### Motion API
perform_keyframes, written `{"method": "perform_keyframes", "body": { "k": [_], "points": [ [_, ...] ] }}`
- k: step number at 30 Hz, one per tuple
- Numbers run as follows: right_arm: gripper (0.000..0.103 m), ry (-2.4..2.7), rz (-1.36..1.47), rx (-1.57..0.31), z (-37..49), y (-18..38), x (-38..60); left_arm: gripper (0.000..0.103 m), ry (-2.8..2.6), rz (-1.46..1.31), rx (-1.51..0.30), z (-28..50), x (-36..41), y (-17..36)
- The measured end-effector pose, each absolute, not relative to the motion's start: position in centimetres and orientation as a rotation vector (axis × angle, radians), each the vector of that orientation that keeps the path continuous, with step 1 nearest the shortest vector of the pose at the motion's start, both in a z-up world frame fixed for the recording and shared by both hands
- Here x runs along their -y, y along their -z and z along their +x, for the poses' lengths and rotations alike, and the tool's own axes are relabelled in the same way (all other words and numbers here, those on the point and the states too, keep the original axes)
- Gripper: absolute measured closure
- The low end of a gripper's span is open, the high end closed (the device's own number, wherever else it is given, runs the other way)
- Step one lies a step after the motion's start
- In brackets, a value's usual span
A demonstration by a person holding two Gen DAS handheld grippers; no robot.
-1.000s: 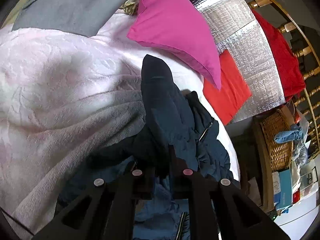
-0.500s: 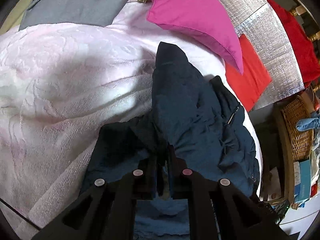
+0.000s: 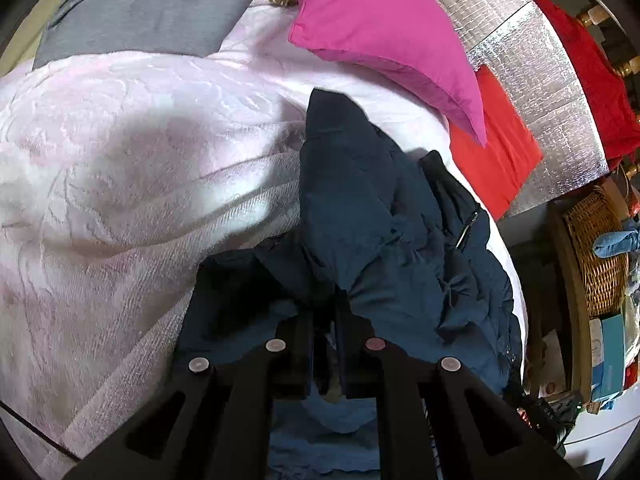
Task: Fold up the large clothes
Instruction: 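Lower the folded hem onto the jacket and open both tools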
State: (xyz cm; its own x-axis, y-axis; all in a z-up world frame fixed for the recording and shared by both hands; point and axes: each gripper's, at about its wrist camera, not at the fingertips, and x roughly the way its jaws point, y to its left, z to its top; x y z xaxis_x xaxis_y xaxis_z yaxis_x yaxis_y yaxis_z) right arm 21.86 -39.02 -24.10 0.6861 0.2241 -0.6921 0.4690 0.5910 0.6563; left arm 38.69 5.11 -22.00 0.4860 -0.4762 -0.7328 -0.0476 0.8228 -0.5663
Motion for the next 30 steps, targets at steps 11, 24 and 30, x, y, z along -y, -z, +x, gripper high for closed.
{"method": "perform_keyframes", "body": {
  "k": [11,24,30],
  "points": [
    [0.082,0.229,0.798,-0.911,22.5,24.4,38.0,0.084,0.208,-0.406,-1.107,39.3,-3.5,22.6],
    [0.072,0.248,0.841,-0.882,20.7,22.6,39.7,0.074,0.219,-0.413,-1.180,36.7,-5.3,20.8],
    [0.045,0.299,0.884,-0.788,18.1,20.8,42.0,0.052,0.273,-0.451,-1.170,34.3,-6.2,18.5]
  ]
}}
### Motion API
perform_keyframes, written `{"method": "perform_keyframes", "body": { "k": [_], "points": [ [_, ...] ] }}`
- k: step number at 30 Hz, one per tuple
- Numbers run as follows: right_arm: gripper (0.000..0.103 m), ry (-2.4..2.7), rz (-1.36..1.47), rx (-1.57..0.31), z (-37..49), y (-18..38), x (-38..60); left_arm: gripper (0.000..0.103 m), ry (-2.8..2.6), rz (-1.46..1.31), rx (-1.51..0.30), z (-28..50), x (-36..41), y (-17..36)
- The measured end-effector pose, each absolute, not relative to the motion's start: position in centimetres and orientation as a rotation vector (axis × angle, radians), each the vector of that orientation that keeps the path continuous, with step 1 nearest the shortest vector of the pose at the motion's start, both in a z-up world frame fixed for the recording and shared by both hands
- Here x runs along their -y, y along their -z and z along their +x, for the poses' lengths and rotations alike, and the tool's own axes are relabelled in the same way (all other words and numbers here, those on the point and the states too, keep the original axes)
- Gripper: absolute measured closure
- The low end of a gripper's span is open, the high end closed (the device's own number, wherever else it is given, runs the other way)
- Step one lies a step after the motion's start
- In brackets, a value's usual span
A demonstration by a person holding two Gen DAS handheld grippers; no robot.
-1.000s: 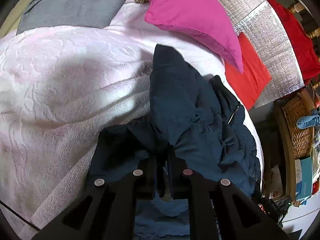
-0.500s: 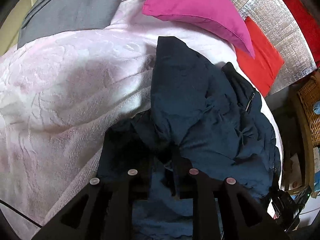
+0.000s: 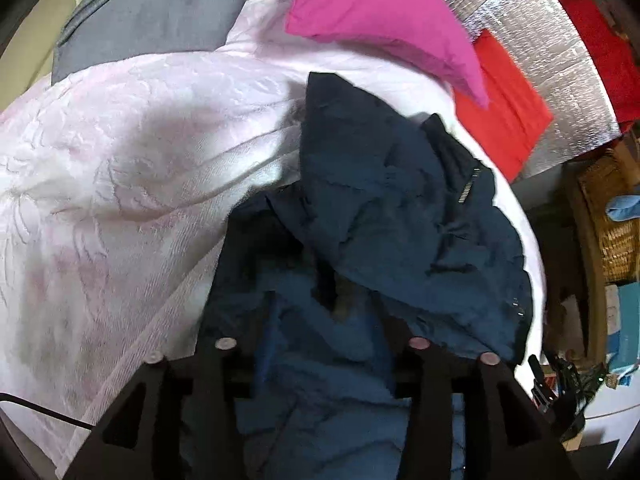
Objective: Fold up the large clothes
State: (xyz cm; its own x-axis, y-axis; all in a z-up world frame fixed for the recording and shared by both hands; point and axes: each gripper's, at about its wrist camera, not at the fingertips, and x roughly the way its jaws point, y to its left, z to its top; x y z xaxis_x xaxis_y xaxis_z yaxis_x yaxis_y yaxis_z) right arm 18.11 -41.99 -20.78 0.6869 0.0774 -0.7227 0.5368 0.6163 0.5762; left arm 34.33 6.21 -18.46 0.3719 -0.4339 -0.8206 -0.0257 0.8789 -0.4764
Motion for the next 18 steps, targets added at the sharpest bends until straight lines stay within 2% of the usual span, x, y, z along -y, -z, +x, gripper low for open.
{"method": "perform_keyframes", "body": {
  "k": [2,6,11,14,18],
  "points": [
    [0.045,0.319,0.895,-0.773,17.6,20.7,42.8,0.049,0.297,-0.465,-1.161,33.8,-6.4,17.8],
    [0.035,0.349,0.933,-0.780,17.7,22.0,43.8,0.047,0.252,-0.399,-1.077,33.6,-6.1,16.1],
    [0.034,0.324,0.984,-0.800,18.7,24.2,44.3,0.027,0.059,-0.220,-0.907,34.2,-6.0,15.2],
    [0.032,0.311,1.002,-0.805,19.4,25.2,44.4,0.027,-0.007,-0.171,-0.894,35.4,-6.1,16.4],
    [0.030,0.258,1.049,-0.826,20.3,26.8,44.4,0.027,-0.008,-0.173,-0.964,37.4,-6.2,18.8]
  ]
}}
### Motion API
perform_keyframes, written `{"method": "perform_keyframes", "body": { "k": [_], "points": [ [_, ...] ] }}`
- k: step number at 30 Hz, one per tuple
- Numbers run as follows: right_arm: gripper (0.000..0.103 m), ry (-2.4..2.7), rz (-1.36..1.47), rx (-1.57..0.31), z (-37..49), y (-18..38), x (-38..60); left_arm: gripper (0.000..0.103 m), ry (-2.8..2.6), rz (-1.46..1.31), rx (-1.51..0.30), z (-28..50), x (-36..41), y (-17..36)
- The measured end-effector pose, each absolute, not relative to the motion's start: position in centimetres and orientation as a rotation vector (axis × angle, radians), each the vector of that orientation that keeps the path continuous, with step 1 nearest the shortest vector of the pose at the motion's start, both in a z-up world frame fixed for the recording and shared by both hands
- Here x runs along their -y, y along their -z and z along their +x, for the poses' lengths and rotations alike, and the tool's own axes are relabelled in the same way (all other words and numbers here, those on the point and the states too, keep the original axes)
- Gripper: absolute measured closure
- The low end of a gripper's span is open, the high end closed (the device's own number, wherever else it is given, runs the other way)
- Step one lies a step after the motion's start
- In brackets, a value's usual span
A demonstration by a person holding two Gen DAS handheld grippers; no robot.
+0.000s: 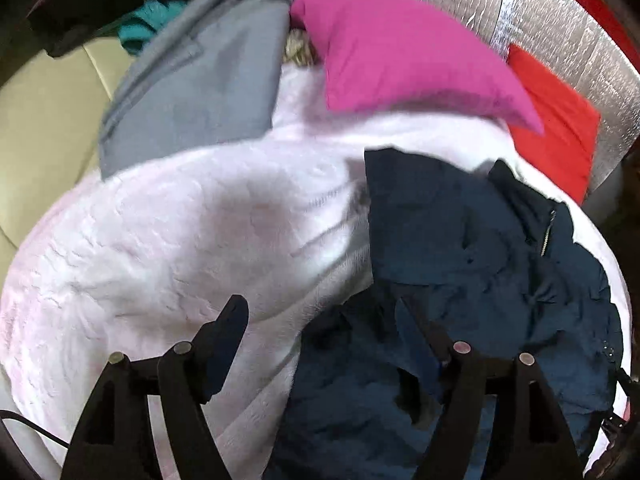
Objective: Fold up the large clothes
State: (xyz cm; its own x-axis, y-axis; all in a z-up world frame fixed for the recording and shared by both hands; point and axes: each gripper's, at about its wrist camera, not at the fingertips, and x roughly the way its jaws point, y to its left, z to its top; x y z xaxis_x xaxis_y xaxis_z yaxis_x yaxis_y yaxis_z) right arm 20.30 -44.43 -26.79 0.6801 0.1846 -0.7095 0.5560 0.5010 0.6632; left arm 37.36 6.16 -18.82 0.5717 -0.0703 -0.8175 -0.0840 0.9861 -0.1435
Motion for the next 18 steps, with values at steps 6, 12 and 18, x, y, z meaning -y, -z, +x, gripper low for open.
{"method": "perform_keyframes", "body": {
  "k": [6,12,18],
  "points": [
    [0.035,0.167,0.972,-0.813,21.9,26.4,42.6,0.027,-0.004,-0.057,-0.946,37.7,-3.2,19.5],
    [0.064,0.209,0.763,-0.831,23.2,24.2,40.1,0.027,-0.033,0.062,-0.901,37.4,-1.7,19.1],
    [0.064,0.252,0.696,-0.849,23.6,24.5,39.7,0.027,-0.045,0.118,-0.875,37.1,-1.0,19.1]
  ]
}}
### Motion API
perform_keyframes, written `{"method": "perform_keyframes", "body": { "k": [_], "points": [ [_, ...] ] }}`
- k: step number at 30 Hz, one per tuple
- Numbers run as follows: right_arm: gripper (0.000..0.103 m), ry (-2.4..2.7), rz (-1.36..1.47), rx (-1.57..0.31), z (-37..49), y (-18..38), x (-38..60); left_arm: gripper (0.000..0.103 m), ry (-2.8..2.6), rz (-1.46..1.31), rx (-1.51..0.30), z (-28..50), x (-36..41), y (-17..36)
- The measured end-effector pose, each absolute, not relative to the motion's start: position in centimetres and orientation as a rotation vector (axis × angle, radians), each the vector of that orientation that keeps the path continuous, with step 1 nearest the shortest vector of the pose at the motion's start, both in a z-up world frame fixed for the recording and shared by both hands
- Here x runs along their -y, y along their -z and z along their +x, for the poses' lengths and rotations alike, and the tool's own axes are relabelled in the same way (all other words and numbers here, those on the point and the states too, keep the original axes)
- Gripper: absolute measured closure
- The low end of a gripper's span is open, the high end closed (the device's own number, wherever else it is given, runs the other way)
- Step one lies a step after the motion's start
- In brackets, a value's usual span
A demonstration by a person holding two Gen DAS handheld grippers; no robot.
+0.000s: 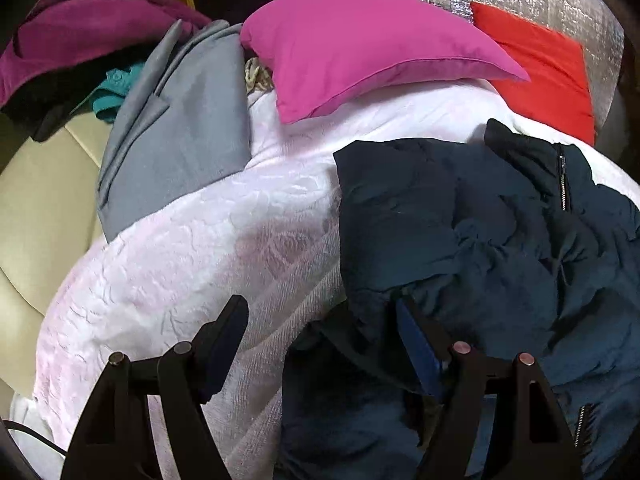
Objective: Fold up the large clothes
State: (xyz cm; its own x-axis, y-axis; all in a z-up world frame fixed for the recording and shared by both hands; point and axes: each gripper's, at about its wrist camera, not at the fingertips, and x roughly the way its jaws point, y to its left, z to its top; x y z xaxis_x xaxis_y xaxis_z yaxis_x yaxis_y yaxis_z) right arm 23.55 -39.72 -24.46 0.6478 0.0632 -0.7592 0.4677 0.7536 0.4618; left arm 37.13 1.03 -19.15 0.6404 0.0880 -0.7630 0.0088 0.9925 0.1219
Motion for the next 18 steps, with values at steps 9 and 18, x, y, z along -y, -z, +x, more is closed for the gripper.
{"method": "perform_keyframes", "body": {
  "k": [9,18],
  "points": [
    [0.050,0.304,0.718,-0.867,23.1,23.8,40.6,0.027,-0.049,0.157,-0.856,36.9,-0.6,19.1],
    [0.025,0.388,0.618,-0.665,21.0,18.5,40.1,0.027,-0.065,0.178,-0.809,36.4,-0.3,18.3]
  ]
}}
